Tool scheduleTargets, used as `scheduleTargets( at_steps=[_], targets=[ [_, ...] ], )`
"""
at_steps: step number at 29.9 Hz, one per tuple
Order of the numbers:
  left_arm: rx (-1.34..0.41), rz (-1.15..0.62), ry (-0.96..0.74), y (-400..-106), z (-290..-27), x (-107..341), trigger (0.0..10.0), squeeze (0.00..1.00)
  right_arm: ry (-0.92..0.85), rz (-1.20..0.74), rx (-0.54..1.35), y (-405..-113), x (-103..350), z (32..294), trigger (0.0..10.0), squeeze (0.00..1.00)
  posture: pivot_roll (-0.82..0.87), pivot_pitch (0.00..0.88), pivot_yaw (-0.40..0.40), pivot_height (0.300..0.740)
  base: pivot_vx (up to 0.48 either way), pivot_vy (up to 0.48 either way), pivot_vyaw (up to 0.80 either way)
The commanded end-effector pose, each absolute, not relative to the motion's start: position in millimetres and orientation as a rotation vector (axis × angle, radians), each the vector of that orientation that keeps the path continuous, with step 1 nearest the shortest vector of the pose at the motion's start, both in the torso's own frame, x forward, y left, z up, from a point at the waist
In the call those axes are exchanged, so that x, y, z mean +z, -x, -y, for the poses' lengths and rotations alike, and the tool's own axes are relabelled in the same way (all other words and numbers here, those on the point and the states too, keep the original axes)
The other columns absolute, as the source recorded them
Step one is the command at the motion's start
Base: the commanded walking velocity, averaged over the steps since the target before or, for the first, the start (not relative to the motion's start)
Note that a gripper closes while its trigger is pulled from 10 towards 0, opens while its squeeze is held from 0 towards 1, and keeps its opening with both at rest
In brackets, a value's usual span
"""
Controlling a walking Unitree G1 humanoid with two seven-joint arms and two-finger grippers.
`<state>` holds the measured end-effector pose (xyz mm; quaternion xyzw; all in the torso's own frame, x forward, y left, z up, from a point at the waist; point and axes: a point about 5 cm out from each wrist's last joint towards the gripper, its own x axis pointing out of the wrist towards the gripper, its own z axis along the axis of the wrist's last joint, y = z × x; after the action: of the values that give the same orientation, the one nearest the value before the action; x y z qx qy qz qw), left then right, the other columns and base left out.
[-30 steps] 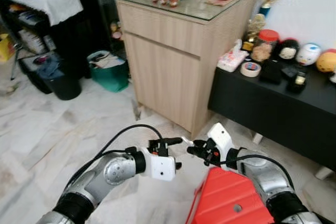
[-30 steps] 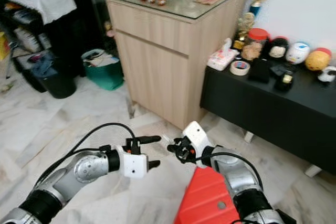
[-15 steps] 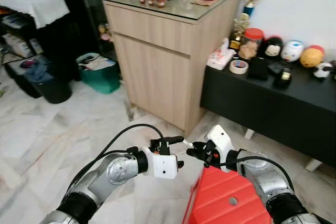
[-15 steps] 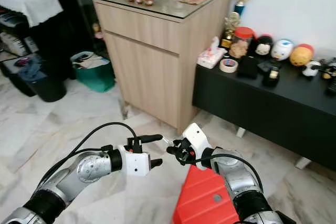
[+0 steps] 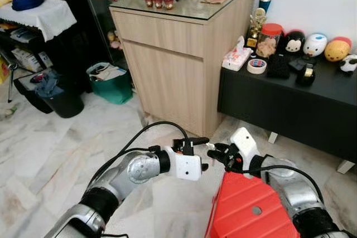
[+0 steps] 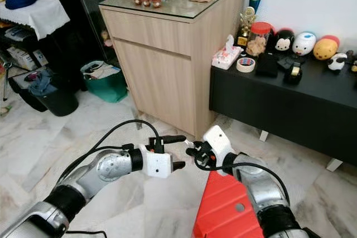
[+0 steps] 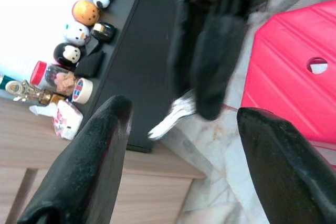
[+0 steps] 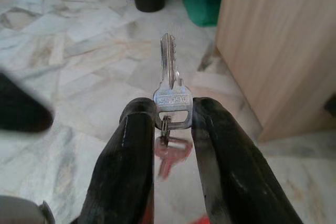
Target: Hang keys on a hook
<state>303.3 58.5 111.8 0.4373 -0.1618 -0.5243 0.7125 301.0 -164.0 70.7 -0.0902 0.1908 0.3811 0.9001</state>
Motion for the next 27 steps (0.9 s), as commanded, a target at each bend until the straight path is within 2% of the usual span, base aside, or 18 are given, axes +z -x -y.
scheduleTargets(
  at_steps=[1,6,8,12,27],
  targets=[
    [-1.165,0.365,-0.987,-304,-59,111,10.0,0.00,0.186,-0.361,0.801,-301,79,162,10.0,0.00,-0.12,0.000,0.114,0.740,0.000,0.000,0.00],
    [-1.144,0.369,-0.974,-306,-58,110,10.0,0.00,0.203,-0.389,0.836,-297,79,163,10.0,0.00,-0.11,0.000,0.081,0.740,0.000,0.000,0.00],
    [-1.138,0.357,-0.975,-303,-62,103,10.0,0.00,0.229,-0.414,0.900,-294,78,161,10.0,0.00,-0.09,0.000,0.041,0.740,0.000,0.000,0.00],
    [-1.123,0.349,-0.973,-301,-65,100,10.0,0.00,0.251,-0.429,0.963,-293,80,158,10.0,0.00,-0.06,0.000,0.013,0.740,0.000,0.000,0.00],
    [-1.146,0.350,-1.014,-294,-69,92,10.0,0.00,0.296,-0.473,1.070,-289,80,154,10.0,0.00,-0.04,0.000,-0.015,0.740,0.000,0.000,0.00]
  ],
)
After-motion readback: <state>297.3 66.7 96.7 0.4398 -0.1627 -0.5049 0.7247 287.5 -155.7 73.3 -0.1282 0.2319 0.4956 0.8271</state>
